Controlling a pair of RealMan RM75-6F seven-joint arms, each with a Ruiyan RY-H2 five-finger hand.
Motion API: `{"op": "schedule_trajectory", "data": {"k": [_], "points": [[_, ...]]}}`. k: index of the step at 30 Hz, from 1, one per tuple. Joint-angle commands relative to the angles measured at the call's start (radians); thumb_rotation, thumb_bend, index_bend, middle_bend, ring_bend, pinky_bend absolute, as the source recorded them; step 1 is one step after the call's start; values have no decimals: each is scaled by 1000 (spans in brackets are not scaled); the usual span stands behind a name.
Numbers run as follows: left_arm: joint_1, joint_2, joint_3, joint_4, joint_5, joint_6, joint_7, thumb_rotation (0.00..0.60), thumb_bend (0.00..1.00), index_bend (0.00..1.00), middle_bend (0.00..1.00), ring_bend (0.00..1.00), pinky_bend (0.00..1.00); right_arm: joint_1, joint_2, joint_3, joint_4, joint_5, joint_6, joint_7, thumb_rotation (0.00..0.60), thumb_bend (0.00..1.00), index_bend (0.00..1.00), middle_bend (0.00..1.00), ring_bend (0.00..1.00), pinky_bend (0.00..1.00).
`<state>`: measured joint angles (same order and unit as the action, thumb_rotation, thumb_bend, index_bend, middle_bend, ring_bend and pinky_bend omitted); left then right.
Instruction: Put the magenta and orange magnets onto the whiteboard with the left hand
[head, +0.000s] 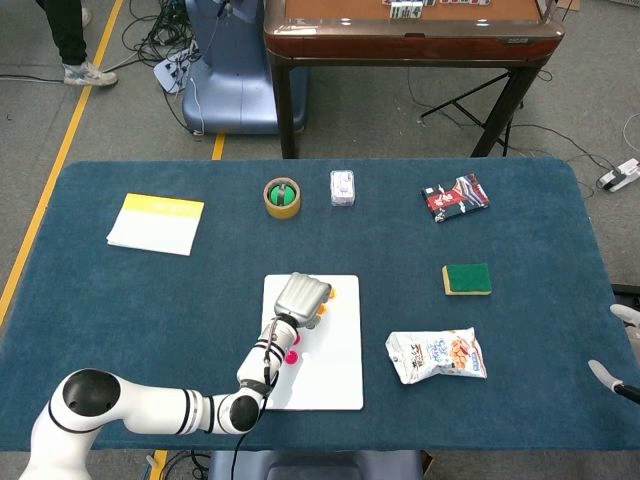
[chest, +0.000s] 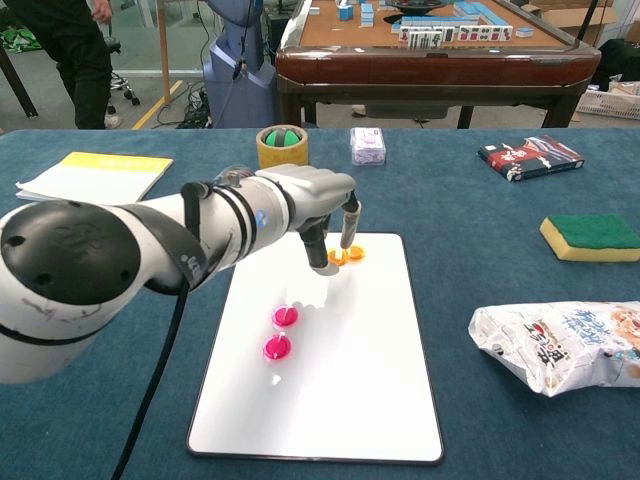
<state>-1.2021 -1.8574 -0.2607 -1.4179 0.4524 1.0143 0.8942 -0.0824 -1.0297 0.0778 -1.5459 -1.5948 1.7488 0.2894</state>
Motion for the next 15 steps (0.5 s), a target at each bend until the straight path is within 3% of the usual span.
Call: {"op": "schedule_trajectory", "data": {"k": [1,15], "points": [[-6,-11,-1,8,0,-5,-2,600,309,601,1000,1000,1000,-1,0,0,1,0,1,1,600,57,262,319,305,423],[-28,-62,-10,62,21,4,3,600,309,575,1000,1000,1000,-5,-2,5,7,2,11,13,600,56,261,319,305,423]]}}
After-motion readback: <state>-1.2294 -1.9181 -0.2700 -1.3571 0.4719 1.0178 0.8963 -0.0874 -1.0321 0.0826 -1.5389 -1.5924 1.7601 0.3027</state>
